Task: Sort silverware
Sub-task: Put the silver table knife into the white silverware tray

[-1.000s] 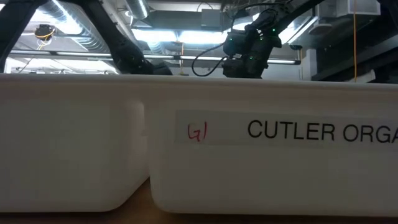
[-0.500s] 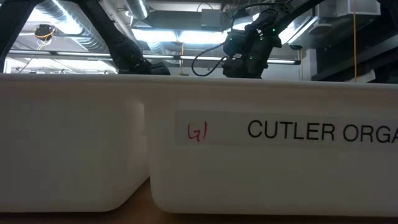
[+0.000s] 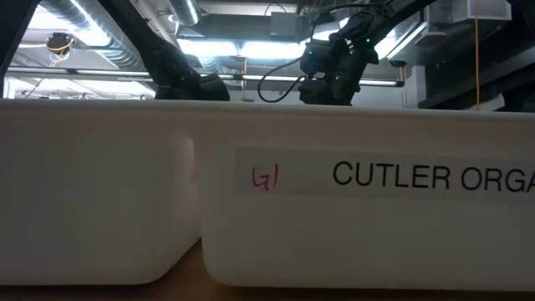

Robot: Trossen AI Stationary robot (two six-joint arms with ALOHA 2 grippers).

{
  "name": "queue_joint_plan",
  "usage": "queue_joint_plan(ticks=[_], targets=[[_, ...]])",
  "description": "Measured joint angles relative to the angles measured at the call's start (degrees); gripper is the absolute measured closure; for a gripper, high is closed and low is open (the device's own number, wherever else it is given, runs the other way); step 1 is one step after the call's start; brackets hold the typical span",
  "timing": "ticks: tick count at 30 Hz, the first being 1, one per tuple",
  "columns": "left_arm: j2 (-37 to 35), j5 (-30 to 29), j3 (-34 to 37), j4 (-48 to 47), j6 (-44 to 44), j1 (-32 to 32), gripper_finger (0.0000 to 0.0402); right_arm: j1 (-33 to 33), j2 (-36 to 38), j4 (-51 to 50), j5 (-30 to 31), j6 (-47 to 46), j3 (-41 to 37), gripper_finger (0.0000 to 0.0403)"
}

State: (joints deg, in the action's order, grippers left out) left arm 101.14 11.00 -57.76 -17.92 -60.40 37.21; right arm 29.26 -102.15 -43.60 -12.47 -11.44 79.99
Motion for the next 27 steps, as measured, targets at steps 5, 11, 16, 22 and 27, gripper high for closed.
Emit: queue_joint_plan(ticks=[5, 11, 16, 22, 27], targets=[[1.16, 0.0, -0.01, -0.05, -1.67, -1.5, 0.0314, 0.0, 0.0, 0.12, 0.01, 0.0, 0.0, 0.0302], [3.44, -0.09, -0.04, 0.62, -2.74, -2.46, 0.0314, 0.02, 0.0, 0.29, 0.02, 0.02, 0.0, 0.0302], [3.66, -1.33, -0.11, 0.8, -4.34, -2.02, 0.0314, 0.0, 0.0, 0.29, 0.02, 0.02, 0.0, 0.0302], [3.66, -1.75, -0.11, 0.73, -6.37, -0.87, 0.0314, 0.02, 0.0, 0.27, 0.02, 0.02, 0.0, 0.0302], [3.66, -1.53, -0.14, -0.14, -8.27, 0.34, 0.0314, 0.0, 0.0, 0.29, 0.0, 0.02, 0.0, 0.0302]])
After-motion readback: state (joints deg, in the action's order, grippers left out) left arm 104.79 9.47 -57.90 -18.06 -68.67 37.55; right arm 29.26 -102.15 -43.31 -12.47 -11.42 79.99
